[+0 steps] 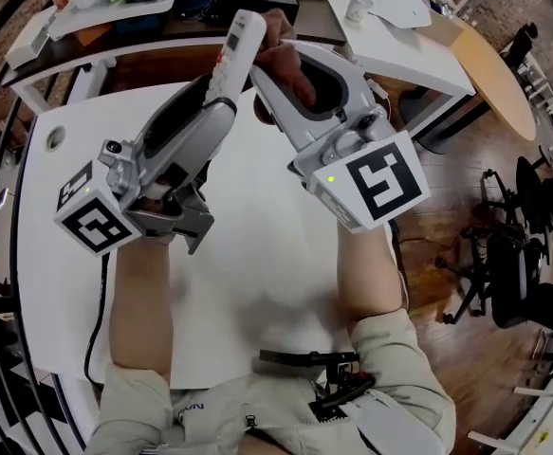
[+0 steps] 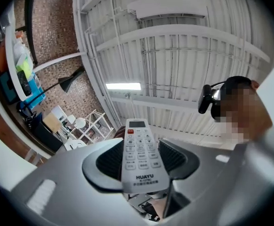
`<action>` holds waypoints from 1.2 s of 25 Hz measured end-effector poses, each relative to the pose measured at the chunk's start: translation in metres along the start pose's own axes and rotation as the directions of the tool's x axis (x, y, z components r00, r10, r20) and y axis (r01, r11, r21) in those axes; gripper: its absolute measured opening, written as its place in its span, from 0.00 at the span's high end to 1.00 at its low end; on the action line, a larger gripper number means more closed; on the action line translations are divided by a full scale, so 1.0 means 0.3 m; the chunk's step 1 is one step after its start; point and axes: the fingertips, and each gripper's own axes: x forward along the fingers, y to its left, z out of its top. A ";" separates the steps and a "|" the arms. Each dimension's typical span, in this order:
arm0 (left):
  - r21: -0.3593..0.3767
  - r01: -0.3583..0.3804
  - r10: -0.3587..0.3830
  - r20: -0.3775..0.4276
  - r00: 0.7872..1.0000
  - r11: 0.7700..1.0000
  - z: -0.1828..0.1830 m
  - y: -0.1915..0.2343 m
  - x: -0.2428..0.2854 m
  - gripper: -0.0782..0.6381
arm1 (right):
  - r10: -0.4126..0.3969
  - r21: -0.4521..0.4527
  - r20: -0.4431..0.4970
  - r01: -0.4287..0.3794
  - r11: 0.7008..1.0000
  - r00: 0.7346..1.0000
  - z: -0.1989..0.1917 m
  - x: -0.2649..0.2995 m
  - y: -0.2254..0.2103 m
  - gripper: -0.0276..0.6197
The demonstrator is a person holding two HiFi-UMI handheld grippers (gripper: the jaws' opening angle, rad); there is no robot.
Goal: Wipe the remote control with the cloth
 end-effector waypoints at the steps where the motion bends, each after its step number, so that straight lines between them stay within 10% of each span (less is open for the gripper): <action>1: -0.009 -0.027 0.027 -0.001 1.000 1.000 -0.001 0.039 -0.010 0.55 | 0.015 0.001 -0.017 -0.015 1.000 1.000 -0.024 0.018 0.009 0.79; 19: -0.092 -0.126 0.135 0.102 0.986 0.988 0.062 0.157 -0.093 0.55 | 0.441 -0.019 -0.212 -0.455 0.890 0.872 -0.174 0.058 0.335 0.79; 24: -0.017 -0.182 0.183 0.099 0.978 0.983 0.070 0.164 -0.101 0.55 | 0.382 0.019 -0.149 -0.384 0.923 0.912 -0.139 0.052 0.252 0.79; 27: 0.197 -0.317 0.311 0.062 0.948 0.928 0.077 0.184 -0.115 0.55 | 0.222 0.058 -0.108 -0.217 0.974 0.969 -0.118 0.045 0.120 0.79; 30: 0.434 -0.421 0.447 0.045 0.893 0.797 0.072 0.200 -0.129 0.55 | 0.109 0.082 -0.093 -0.102 0.991 0.990 -0.119 0.040 0.038 0.79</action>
